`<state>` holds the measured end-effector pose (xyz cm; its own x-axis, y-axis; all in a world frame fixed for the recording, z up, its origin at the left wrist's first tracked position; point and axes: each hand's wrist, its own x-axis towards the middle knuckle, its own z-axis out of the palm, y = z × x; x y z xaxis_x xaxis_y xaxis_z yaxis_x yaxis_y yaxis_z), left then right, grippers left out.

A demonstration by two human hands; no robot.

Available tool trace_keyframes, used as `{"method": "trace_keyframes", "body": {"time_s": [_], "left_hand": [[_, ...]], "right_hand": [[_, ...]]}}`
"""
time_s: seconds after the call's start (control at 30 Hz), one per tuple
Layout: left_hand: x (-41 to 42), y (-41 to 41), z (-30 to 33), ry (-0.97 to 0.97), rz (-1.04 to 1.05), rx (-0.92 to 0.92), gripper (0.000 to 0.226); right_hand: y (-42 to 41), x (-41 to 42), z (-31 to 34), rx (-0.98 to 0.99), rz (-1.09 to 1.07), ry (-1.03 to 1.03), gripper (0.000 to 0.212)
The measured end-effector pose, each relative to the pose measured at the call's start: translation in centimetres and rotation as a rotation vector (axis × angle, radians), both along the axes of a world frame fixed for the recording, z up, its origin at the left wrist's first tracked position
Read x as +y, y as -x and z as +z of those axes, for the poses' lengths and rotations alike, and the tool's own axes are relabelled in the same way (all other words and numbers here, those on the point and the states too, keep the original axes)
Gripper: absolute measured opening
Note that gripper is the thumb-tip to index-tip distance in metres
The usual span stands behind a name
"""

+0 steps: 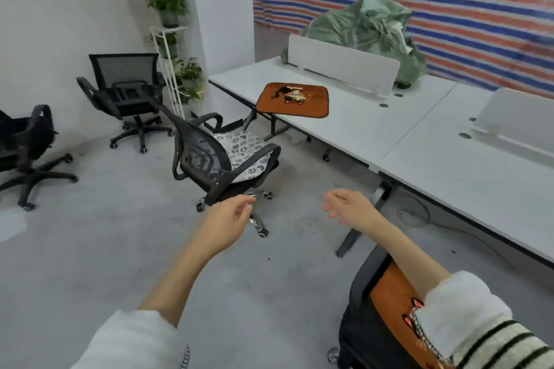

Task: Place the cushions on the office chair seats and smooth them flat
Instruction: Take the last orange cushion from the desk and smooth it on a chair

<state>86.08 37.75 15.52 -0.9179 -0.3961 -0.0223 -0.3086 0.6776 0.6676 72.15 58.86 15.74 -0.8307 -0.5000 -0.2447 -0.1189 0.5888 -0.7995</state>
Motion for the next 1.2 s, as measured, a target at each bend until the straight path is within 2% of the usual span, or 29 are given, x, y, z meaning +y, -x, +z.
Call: {"method": "trace_keyframes", "body": {"time_s": [0.2, 0.43, 0.57, 0.63, 0.8, 1.03, 1.2], "left_hand": [[-9.5, 13.3, -2.9, -0.030, -0.129, -0.003, 0.030], [-18.4, 30.1, -1.2, -0.010, -0.220, -0.067, 0.033], [-22.7, 39.0, -2.0, -0.022, -0.190, -0.068, 0.033], [-23.3, 42.5, -3.3, -0.033, -0.174, -0.083, 0.033], [-24.7, 54.6, -7.5, -0.091, -0.241, -0.132, 0.037], [-34.8, 74.4, -11.7, -0.083, -0.091, -0.159, 0.040], [-39.9, 83.5, -16.8, -0.015, 0.025, -0.275, 0.050]], "right_hand": [[12.6, -8.9, -1.9, 0.044, -0.099, -0.015, 0.025], [27.3, -15.6, -2.2, -0.010, -0.225, -0.012, 0.036], [34.9, -18.1, -3.1, -0.054, -0.308, -0.007, 0.023], [37.6, -18.9, -4.1, -0.093, -0.341, 0.013, 0.020], [47.3, -21.6, -7.4, -0.191, -0.426, 0.017, 0.029], [66.5, -27.0, -10.3, -0.142, -0.427, -0.137, 0.039], [76.8, -30.6, -12.8, -0.198, -0.436, -0.274, 0.045]]}}
